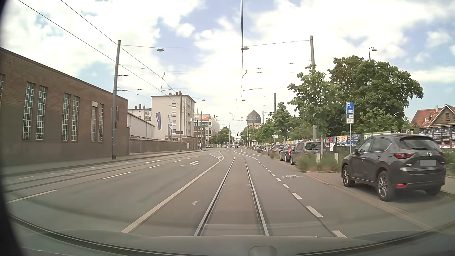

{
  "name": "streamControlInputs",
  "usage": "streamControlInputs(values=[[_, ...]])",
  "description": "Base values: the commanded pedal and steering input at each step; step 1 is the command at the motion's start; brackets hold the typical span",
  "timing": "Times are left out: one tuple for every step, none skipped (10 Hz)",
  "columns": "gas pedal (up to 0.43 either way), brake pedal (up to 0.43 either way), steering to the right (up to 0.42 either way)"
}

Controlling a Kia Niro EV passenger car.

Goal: Follow the waypoints while adhering to traffic rules and regulations

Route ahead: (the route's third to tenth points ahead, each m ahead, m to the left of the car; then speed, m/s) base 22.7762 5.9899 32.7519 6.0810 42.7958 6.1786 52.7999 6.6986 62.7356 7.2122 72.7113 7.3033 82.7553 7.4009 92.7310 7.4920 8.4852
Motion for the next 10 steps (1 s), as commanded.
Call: streamControlInputs(values=[[0.067,0.024,-0.002],[0.047,0.024,-0.002],[0.039,0.024,-0.002],[0.039,0.024,-0.002],[0.039,0.024,-0.002],[0.039,0.024,-0.002],[0.039,0.024,-0.002],[0.028,0.024,-0.002],[0.028,0.024,-0.002],[0.028,0.024,-0.002]])
